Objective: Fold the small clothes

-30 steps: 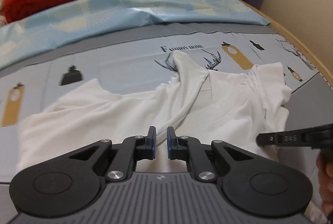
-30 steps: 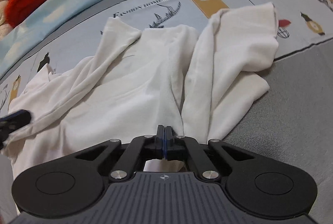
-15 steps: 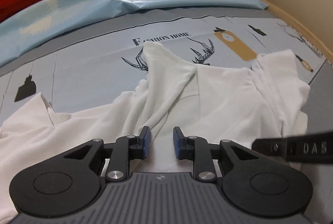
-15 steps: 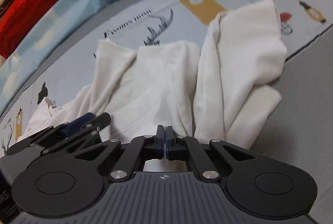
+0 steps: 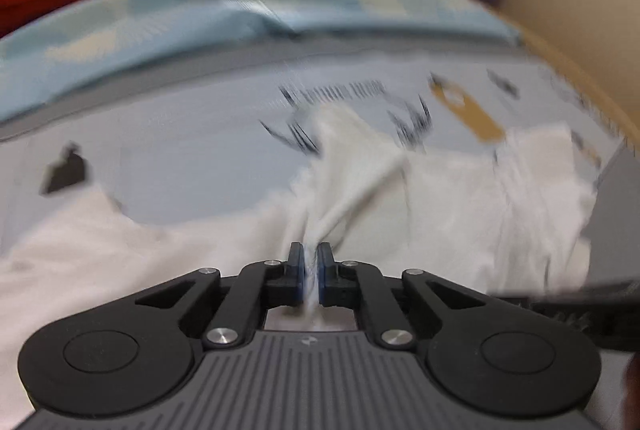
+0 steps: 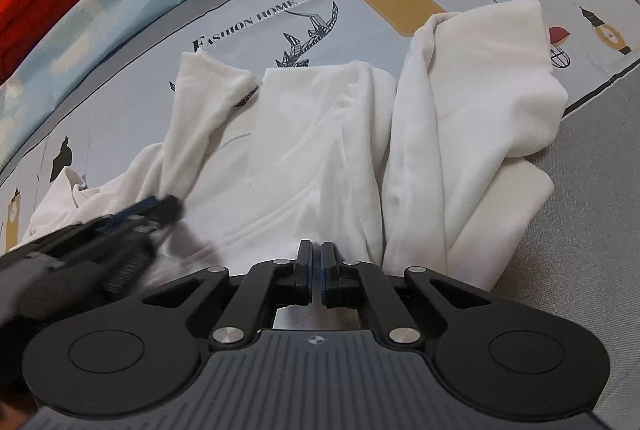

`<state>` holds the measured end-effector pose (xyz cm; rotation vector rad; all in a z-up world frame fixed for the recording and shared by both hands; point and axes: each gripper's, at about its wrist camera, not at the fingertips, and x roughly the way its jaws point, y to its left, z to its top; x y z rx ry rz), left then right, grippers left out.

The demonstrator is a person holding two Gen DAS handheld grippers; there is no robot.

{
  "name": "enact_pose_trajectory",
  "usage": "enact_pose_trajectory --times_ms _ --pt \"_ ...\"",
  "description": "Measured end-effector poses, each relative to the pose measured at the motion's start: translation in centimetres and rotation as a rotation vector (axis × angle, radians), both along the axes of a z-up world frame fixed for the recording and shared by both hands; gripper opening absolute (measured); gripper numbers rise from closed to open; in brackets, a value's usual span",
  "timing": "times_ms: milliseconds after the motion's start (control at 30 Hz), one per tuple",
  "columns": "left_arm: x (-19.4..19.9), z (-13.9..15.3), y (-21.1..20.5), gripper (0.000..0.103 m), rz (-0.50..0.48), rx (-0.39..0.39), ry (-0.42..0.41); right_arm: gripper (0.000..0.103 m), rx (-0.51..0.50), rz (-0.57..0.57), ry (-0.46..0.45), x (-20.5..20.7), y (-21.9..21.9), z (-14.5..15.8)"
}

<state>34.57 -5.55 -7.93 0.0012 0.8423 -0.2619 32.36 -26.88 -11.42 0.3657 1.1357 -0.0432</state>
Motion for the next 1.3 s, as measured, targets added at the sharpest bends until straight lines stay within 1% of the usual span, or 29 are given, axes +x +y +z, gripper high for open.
enact_pose_trajectory --times_ms 67,133,200,267,300,433,467,533,567,633,667,700,733,767,800,833,867,900,967,1033,1100,1133,1167,1200,1267,1300 --pt "0.1 2.0 3.1 0.006 0.077 -0.002 -0.034 0.003 -0.007 0.005 0.004 0.1 0.2 -0.1" --pt "0.2 3.3 7.3 0.006 0.189 -0.027 -0.043 0.003 -0.015 0.01 0.005 0.3 0.4 -0.1" --pt "-0.1 4.1 13.2 0.006 0.355 -0.05 -0.032 0.003 -0.029 0.016 0.004 0.4 0.6 -0.2" --pt "-0.9 4.0 19.7 0.006 0.534 -0.068 0.005 0.003 -0.041 0.023 0.001 0.5 0.8 -0.3" --pt "-1.7 3.7 22.6 0.006 0.609 -0.061 0.017 0.003 -0.045 0.028 0.0 0.6 0.9 -0.3" --pt "-6.8 2.6 34.4 0.006 0.91 0.044 0.03 0.003 -0.053 0.042 -0.002 0.8 1.1 -0.2" --pt "-8.8 2.4 37.9 0.006 1.01 0.074 0.032 0.003 -0.053 0.044 -0.002 0.9 1.1 -0.2" --pt "-12.1 2.1 43.1 0.006 1.18 0.117 0.04 0.003 -0.049 0.05 -0.003 1.0 1.0 -0.3" --pt "-14.3 1.8 46.0 0.006 1.29 0.14 0.055 0.003 -0.046 0.05 -0.003 1.0 0.9 -0.3" --pt "-17.5 1.1 50.1 0.006 1.449 0.117 0.103 0.003 -0.038 0.051 -0.004 1.0 0.7 -0.4" --pt "-19.0 0.6 51.7 0.01 1.54 0.105 0.153 0.003 -0.036 0.051 -0.006 1.0 0.7 -0.4" --pt "-19.9 0.4 52.6 0.011 1.601 0.09 0.197 0.003 -0.034 0.051 -0.007 0.9 0.7 -0.4" --pt "-20.4 0.4 53.0 0.011 1.643 0.062 0.221 0.003 -0.034 0.053 -0.009 0.9 0.6 -0.4" --pt "-20.5 0.9 52.7 0.011 1.652 0.014 0.223 0.003 -0.033 0.054 -0.012 0.8 0.6 -0.4" --pt "-19.9 1.6 51.9 0.011 1.621 -0.016 0.209 0.003 -0.031 0.053 -0.016 0.8 0.5 -0.4" --pt "-18.9 2.7 50.5 0.011 1.553 -0.04 0.18 0.003 -0.028 0.054 -0.02 0.8 0.4 -0.4" --pt "-18.0 3.6 48.9 0.019 1.486 -0.051 0.146 0.003 -0.024 0.051 -0.026 0.8 0.3 -0.3" --pt "-16.8 4.7 46.4 0.033 1.384 -0.063 0.099 0.003 -0.019 0.043 -0.036 0.7 0.1 -0.2" --pt "-14.6 5.8 41.5 0.047 1.191 -0.109 0.06 0.003 -0.016 0.023 -0.059 0.8 -0.3 0.1" --pt "-11.8 5.7 35.8 0.047 0.961 -0.187 0.063 0.003 -0.028 0.016 -0.085 0.9 -0.7 0.4" --pt "-9.3 4.6 31.0 0.047 0.768 -0.232 0.075 0.003 -0.045 0.024 -0.103 1.0 -0.9 0.6" --pt "-8.2 4.0 28.7 0.047 0.681 -0.238 0.074 0.003 -0.058 0.03 -0.11 1.0 -1.0 0.6" --pt "-6.8 3.1 26.1 0.047 0.588 -0.225 0.089 0.003 -0.067 0.036 -0.117 1.1 -1.1 0.7" --pt "-5.8 2.4 24.4 0.047 0.525 -0.21 0.114 0.003 -0.076 0.041 -0.124 1.1 -1.1 0.7" --pt "-4.8 0.9 20.9 0.049 0.411 -0.174 0.144 0.003 -0.103 0.06 -0.143 1.4 -1.1 0.9" --pt "-4.2 0.3 20.2 0.05 0.388 -0.139 0.155 0.003 -0.123 0.069 -0.158 1.5 -1.1 1.0"
